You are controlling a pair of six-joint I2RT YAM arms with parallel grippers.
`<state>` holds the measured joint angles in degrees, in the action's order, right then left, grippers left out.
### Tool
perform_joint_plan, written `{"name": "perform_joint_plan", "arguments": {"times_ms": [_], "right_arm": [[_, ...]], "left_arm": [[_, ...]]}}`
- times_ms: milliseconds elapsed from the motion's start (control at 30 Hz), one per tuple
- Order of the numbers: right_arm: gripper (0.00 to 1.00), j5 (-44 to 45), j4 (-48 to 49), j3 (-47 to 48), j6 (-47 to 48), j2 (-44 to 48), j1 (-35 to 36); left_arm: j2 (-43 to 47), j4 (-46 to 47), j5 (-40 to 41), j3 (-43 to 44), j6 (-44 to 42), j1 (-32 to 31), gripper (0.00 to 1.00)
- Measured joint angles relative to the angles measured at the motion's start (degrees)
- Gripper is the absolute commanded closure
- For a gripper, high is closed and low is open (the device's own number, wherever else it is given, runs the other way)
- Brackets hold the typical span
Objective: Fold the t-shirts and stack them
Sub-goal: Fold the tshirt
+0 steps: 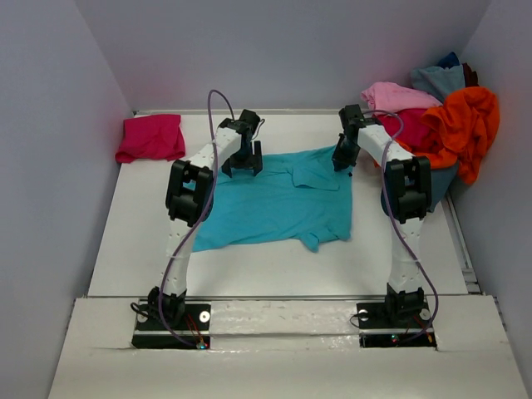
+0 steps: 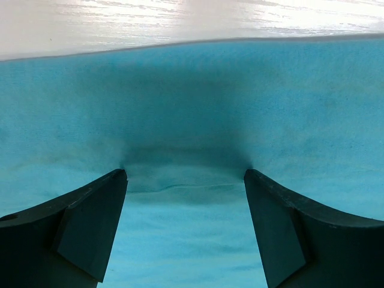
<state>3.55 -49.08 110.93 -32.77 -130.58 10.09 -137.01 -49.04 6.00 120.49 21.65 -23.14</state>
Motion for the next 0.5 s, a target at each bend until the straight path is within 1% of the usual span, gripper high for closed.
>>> {"name": "perform_joint_plan", "arguments": {"times_ms": [500], "right_arm": [[0.92,2.1,-0.7,0.0,0.5,0.0,-0.7]], "left_arm": [[0.0,0.0,-0.2,0.0,0.0,0.0,0.08]]}}
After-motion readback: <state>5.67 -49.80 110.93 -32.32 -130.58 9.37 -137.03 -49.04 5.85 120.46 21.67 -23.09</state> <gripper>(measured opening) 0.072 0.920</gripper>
